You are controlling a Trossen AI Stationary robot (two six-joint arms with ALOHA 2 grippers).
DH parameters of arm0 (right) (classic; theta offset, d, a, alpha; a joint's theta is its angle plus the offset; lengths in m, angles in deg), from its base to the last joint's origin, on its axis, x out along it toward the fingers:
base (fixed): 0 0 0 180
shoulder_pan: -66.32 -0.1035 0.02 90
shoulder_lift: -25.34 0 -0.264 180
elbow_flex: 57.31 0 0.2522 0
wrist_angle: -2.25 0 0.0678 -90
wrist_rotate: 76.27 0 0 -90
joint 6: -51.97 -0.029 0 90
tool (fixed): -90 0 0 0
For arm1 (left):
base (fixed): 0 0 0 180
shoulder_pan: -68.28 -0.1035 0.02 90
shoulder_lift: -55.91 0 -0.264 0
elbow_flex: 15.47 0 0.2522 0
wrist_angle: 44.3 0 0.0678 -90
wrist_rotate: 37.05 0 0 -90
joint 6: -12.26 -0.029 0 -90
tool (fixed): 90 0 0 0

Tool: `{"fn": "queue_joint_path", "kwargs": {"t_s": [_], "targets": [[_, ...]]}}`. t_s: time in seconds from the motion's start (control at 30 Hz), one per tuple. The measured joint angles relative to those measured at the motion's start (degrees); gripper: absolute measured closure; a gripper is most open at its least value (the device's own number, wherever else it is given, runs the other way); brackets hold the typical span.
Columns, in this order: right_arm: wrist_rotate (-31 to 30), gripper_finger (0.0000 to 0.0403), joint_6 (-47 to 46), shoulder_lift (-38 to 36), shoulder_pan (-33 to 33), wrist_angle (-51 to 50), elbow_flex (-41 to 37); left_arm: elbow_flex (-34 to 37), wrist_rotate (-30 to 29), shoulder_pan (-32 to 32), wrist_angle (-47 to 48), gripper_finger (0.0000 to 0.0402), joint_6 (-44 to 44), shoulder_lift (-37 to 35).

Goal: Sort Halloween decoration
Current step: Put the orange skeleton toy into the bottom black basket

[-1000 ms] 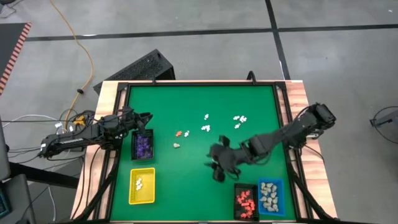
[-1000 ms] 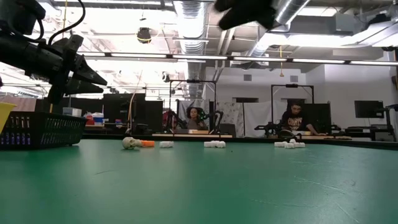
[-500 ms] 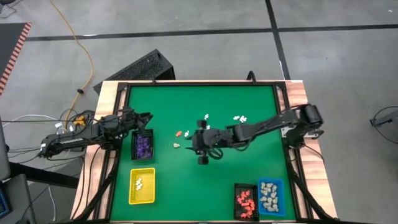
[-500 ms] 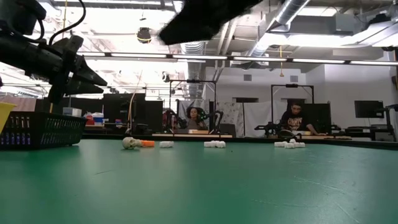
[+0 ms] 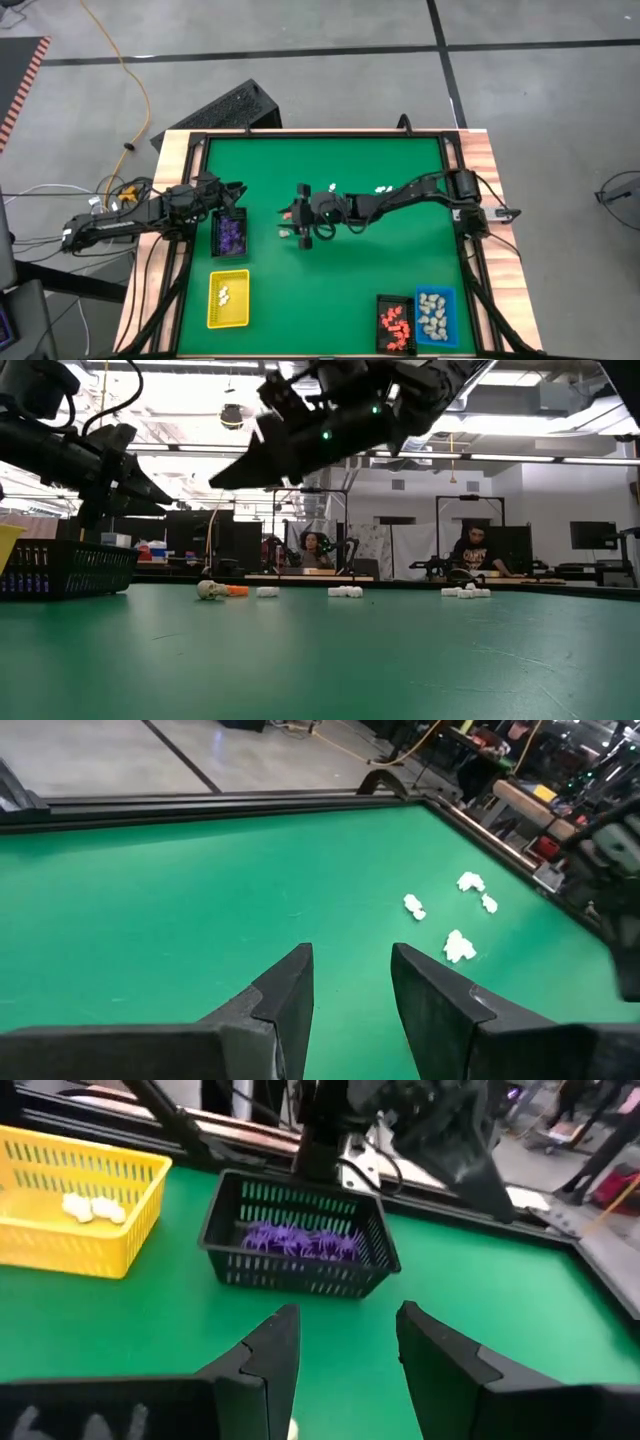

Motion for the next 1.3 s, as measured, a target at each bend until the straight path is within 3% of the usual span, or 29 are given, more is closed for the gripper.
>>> {"fn": "queue_joint_path", "kwargs": {"t_s": [0.27,0.57,1.3], "targets": [[6.72,0.0224,-1.41,1.30,4.63,1.01,-1.66,0.02,-0.04,0.00,0.00,0.0276,-0.04,0.19],[6.78,0.0242,-6.63,1.06,9.19,22.23,-14.23,0.01,-0.19,0.00,0.00,0.0276,0.01,0.19],[7.40,0.0242,-1.89,3.96,8.98,20.44,-12.05,0.02,-0.57,0.02,-0.02,0.0276,1.24,0.19]]}}
